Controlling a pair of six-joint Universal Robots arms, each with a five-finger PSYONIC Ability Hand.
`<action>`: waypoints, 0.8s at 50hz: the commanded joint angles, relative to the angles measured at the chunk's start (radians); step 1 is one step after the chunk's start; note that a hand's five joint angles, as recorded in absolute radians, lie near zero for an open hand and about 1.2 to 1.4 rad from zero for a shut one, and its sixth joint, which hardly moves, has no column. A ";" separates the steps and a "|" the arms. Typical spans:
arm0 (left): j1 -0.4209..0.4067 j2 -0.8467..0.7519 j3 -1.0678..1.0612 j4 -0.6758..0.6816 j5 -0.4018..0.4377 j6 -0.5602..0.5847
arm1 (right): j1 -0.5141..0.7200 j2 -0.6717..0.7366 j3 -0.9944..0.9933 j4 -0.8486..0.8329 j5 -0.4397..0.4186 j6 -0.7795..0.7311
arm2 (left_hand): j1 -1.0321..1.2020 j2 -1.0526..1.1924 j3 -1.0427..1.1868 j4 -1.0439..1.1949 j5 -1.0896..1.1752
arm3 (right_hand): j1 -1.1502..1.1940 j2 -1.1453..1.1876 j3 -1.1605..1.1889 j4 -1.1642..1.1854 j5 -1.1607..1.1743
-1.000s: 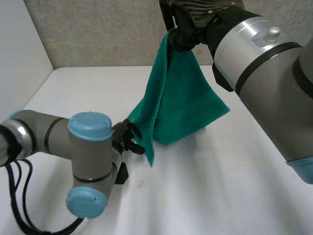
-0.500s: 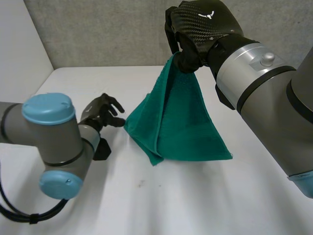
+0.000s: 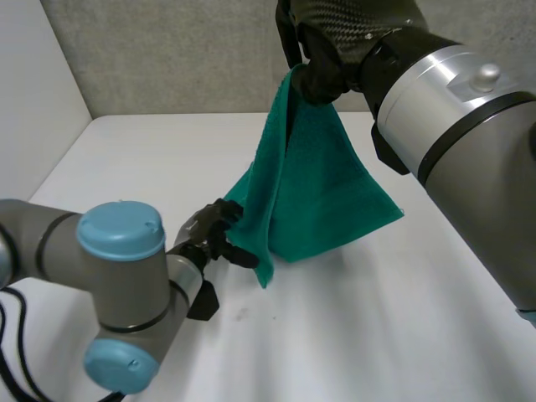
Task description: Fold the towel.
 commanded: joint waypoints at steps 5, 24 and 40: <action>-0.050 -0.194 0.222 0.056 0.001 -0.003 | -0.006 -0.052 0.004 0.007 -0.006 0.065 | 0.023 0.020 0.015 0.029 0.031 | 0.412 0.222 0.215 0.203 0.236; 0.149 0.137 0.101 -0.078 0.053 0.178 | -0.179 0.031 0.071 0.013 -0.016 -0.047 | 0.910 0.906 0.901 0.915 0.917 | 0.412 0.222 0.215 0.203 0.236; 0.319 0.272 -0.021 -0.430 0.415 0.537 | -0.212 0.285 0.126 0.044 -0.012 -0.292 | 0.910 0.906 0.901 0.915 0.917 | 0.412 0.222 0.215 0.203 0.236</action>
